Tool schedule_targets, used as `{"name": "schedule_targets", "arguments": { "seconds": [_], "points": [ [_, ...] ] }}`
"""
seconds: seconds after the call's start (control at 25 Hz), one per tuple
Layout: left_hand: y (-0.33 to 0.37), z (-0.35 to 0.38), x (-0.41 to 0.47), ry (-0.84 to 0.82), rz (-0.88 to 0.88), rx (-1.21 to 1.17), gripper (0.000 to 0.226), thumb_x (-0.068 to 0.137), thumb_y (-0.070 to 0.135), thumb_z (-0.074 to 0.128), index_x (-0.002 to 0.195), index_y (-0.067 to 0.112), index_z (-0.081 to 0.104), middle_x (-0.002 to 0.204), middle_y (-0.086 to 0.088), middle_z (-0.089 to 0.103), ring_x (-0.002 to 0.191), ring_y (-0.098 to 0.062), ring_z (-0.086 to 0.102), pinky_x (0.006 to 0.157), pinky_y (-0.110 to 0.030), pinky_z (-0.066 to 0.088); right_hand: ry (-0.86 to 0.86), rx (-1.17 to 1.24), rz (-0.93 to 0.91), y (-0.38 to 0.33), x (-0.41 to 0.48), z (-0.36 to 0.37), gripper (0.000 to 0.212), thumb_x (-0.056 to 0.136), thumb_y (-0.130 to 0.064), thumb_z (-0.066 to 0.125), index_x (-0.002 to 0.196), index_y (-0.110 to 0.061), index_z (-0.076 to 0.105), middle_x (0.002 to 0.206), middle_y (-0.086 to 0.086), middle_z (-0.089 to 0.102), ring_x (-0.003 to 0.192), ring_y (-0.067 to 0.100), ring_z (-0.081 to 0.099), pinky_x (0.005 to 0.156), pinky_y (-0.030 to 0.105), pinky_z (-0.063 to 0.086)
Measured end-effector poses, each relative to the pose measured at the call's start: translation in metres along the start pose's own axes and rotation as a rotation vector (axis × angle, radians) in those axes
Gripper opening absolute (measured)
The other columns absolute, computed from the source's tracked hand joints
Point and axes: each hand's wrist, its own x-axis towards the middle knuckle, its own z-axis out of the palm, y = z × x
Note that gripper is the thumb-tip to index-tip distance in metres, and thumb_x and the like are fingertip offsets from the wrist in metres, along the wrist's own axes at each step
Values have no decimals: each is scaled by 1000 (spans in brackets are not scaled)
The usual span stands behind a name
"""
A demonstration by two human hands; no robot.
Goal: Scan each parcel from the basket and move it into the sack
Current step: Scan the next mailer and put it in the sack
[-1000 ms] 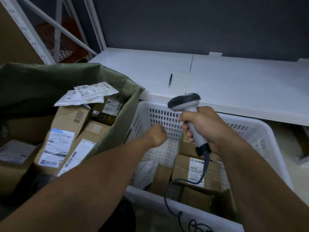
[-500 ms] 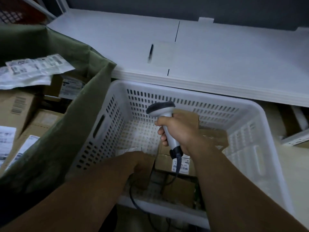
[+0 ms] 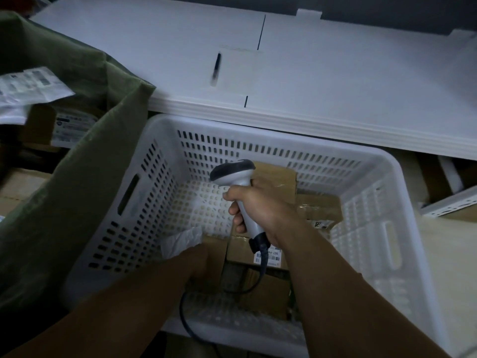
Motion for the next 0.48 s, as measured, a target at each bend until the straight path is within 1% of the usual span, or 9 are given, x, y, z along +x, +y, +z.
{"name": "schedule_targets", "arguments": {
  "seconds": [0.04, 0.08, 0.12, 0.16, 0.24, 0.32, 0.4, 0.44, 0.48],
  "points": [
    [-4, 8, 23, 5, -59, -124, 45, 109, 28, 37, 138, -3, 52, 135, -20, 54, 120, -33, 53, 112, -33, 37, 11, 5, -5, 0, 0, -1, 8, 94, -7, 63, 88, -3, 62, 69, 12, 54, 46, 16, 49, 44, 24, 44],
    [-5, 7, 36, 0, -19, -54, 56, 105, 31, 42, 148, -4, 43, 150, -22, 45, 135, -36, 46, 119, -40, 34, 22, 11, -9, 0, 1, -3, 8, 94, -7, 64, 87, -3, 62, 69, 11, 54, 45, 16, 49, 43, 23, 44],
    [-7, 10, 34, -30, -40, -112, 59, 100, 31, 45, 148, -5, 43, 151, -22, 46, 137, -36, 45, 120, -44, 34, 32, 15, -13, 0, 1, -6, 8, 93, -7, 64, 86, -3, 62, 69, 12, 55, 45, 16, 50, 43, 23, 44],
    [-3, 6, 20, -47, -74, -233, 54, 100, 27, 47, 142, -7, 48, 144, -19, 53, 131, -35, 51, 116, -43, 39, 38, 14, -16, 0, 2, -8, 8, 93, -7, 64, 86, -3, 62, 69, 12, 55, 45, 16, 50, 42, 23, 45],
    [11, -6, -5, -46, -24, -125, 36, 102, 14, 51, 132, -6, 57, 128, -17, 62, 119, -33, 60, 103, -36, 48, 44, 13, -19, 1, 2, -10, 8, 93, -7, 64, 86, -2, 62, 70, 12, 56, 45, 16, 50, 42, 23, 45],
    [14, -12, -7, 9, -46, -185, 32, 101, 11, 53, 130, -1, 61, 129, -18, 64, 120, -32, 62, 95, -34, 49, 40, 7, -26, 1, 0, -9, 8, 93, -7, 64, 87, -2, 63, 70, 13, 56, 45, 16, 51, 42, 23, 45],
    [14, -10, -2, 45, -29, -105, 31, 100, 12, 55, 127, -1, 62, 127, -17, 66, 117, -31, 65, 92, -34, 51, 37, -1, -33, 0, -1, -9, 8, 93, -7, 64, 87, -1, 63, 69, 13, 56, 45, 16, 51, 42, 23, 45],
    [17, -13, -4, 33, -67, -150, 31, 100, 13, 56, 126, 0, 63, 125, -17, 68, 115, -30, 66, 90, -34, 53, 40, -4, -36, 0, -2, -10, 9, 93, -7, 64, 88, -1, 63, 69, 12, 56, 46, 16, 51, 43, 24, 45],
    [18, -16, -6, 43, -35, -59, 31, 100, 15, 56, 125, 0, 64, 124, -16, 68, 114, -31, 67, 89, -34, 53, 44, -8, -41, -1, -2, -11, 9, 94, -8, 64, 89, -1, 63, 68, 12, 57, 46, 16, 52, 43, 24, 46]
  ]
}}
